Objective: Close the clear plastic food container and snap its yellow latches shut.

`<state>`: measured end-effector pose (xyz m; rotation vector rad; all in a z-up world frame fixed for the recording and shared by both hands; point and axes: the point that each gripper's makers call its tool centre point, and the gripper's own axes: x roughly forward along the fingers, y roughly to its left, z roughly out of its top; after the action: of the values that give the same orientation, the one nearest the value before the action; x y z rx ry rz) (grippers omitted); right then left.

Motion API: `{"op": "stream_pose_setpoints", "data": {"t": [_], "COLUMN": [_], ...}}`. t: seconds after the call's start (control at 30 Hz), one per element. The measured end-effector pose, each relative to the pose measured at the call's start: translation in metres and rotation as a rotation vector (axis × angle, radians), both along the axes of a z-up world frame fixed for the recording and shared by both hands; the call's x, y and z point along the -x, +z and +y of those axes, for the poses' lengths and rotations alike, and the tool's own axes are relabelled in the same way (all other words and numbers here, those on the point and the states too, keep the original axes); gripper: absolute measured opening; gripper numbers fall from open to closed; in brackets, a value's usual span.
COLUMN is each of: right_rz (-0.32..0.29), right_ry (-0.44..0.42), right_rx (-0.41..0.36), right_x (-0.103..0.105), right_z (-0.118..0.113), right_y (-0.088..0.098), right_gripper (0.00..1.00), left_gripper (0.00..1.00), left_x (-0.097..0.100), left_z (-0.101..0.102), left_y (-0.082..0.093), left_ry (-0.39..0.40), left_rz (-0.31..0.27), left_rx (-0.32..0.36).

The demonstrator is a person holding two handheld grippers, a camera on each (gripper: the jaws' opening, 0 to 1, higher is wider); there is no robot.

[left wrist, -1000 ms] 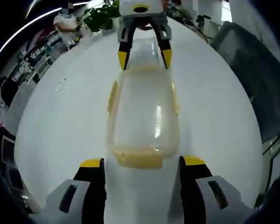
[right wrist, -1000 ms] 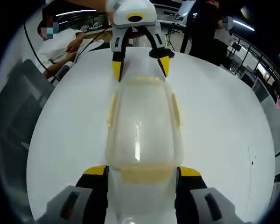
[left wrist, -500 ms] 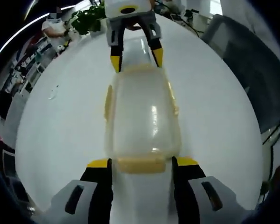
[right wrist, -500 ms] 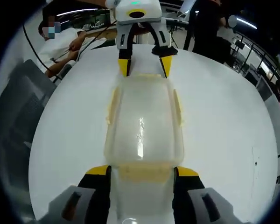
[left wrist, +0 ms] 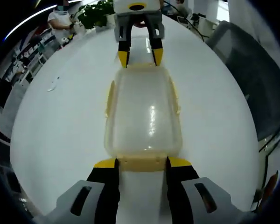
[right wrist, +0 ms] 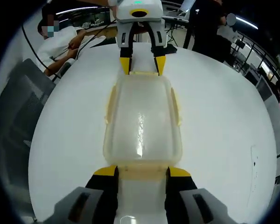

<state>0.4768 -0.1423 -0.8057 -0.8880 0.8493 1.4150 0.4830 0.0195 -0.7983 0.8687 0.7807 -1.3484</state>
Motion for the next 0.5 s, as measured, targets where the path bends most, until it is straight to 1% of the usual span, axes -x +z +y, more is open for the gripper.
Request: {"op": "stream_pose_setpoints", "data": {"t": [0.1,0.17,0.23,0.3,0.37,0.43,0.5], "right_rz": [0.002,0.002,0.003,0.003,0.003,0.004,0.009], "right_ry": [-0.004,-0.007,-0.005,0.003,0.007,-0.007,-0.024], "right_rx": [0.005,0.023,0.031,0.027,0.017,0.020,0.025], "right_x": [-0.0003,-0.0006,-0.0005,-0.0001,-0.0004,0.0000,0.0004], "right_z": [0.0003,0.0014,0.0011,0.0008,0.0003,0.0009,0.0014], "right_y": [-0.0002,-0.0008,-0.0008,-0.0005,-0.0004,-0.0005,0.0001], "right_gripper": [0.37,0.37,0.38,0.38,0.38,0.37,0.36], "left_gripper": [0.38,0.38,0.38,0.38,0.38,0.38,0.37], "left_x": [0.0004,0.0014,0.0002,0.0030,0.0024,0.0017,0.0033], "left_z": [0.0002,0.0008,0.0004,-0.0009,-0.0012,-0.0002,0.0000], "left_y": [-0.0003,0.0001,0.0000,0.0005,0.0003,-0.0006,0.0001], "left_ry": [0.005,-0.029,-0.012,-0.027,-0.018,-0.008,-0.001], "left_rz": [-0.002,-0.013,0.001,-0.016,-0.009,0.000,-0.012], "left_rx": [0.002,0.006,0.013,-0.001,-0.011,-0.012,-0.016]}}
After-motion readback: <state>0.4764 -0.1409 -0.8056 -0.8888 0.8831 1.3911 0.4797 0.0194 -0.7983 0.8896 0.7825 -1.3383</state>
